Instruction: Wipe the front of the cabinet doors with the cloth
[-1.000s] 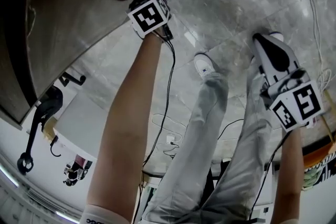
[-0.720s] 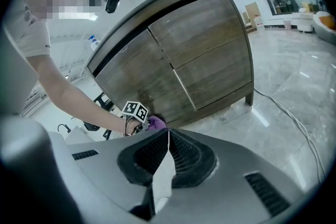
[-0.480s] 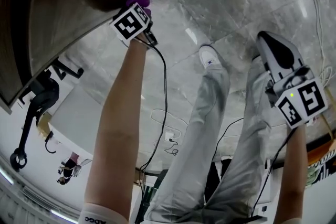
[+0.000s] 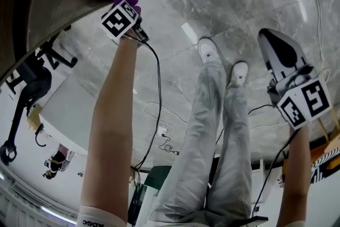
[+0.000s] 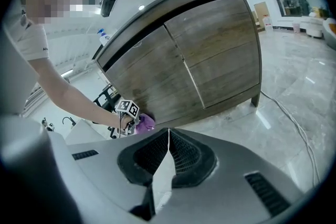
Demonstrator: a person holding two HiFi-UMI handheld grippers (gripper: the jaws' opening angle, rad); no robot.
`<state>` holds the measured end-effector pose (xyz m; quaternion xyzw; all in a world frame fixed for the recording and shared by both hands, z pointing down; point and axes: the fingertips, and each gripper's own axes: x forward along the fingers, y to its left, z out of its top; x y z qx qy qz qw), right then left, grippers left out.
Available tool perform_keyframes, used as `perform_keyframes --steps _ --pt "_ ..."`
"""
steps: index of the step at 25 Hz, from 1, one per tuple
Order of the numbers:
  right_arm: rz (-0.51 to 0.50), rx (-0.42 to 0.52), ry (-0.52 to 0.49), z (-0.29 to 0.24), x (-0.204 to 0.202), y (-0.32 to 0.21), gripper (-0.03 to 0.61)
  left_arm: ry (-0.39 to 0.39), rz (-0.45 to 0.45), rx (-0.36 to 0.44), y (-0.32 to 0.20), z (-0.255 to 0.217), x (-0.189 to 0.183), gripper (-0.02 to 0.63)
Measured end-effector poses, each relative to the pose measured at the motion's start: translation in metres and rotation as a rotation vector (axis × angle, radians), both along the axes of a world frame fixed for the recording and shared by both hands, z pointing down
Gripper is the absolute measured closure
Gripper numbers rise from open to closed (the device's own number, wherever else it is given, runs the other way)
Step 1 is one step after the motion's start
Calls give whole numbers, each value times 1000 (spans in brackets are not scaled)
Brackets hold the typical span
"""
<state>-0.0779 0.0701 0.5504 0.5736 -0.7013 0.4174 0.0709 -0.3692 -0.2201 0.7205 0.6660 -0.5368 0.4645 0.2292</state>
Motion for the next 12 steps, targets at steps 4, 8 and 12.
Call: perform_keyframes --steps 4,8,12 --pt "-48 3 22 -10 -4 -3 551 14 -9 21 0 -22 -14 568" --pt "-66 46 36 -36 -3 -14 551 11 30 75 -4 -64 -18 568" --pt "-106 79 45 -70 -9 -13 551 35 21 127 -3 -116 -23 568"
